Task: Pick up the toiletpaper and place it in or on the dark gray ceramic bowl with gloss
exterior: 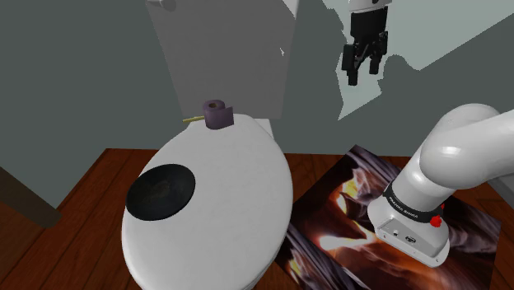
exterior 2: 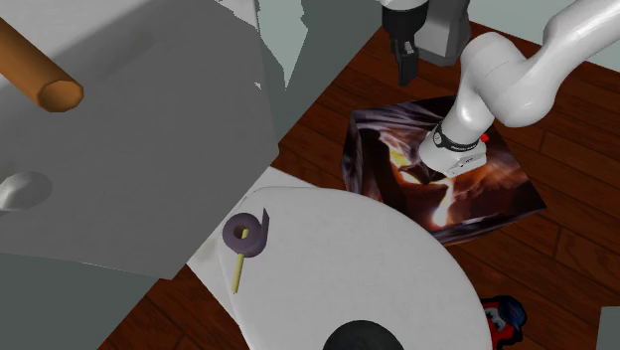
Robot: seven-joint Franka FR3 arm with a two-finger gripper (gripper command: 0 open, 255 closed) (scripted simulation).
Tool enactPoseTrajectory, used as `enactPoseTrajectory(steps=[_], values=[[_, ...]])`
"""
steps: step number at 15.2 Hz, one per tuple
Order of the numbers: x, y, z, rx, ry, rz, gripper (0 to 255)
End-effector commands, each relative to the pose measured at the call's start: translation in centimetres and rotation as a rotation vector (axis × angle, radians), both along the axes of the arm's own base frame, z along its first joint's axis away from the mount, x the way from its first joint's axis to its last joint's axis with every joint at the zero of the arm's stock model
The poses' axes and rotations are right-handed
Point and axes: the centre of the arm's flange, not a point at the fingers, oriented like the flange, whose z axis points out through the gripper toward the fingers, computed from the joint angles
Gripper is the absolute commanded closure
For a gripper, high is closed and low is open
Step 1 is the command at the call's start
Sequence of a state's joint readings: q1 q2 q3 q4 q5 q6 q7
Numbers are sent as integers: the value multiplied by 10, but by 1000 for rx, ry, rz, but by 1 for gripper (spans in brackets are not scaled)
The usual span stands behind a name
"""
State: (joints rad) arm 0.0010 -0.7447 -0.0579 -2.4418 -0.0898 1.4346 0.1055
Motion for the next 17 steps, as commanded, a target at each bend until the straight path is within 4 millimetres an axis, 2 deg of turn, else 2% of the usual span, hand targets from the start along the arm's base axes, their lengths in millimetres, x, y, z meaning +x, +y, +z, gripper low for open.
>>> enactPoseTrajectory(steps=[1, 17], values=[[0, 0, 0, 0, 0, 0, 0], [154, 101, -75, 23, -90, 68, 0]])
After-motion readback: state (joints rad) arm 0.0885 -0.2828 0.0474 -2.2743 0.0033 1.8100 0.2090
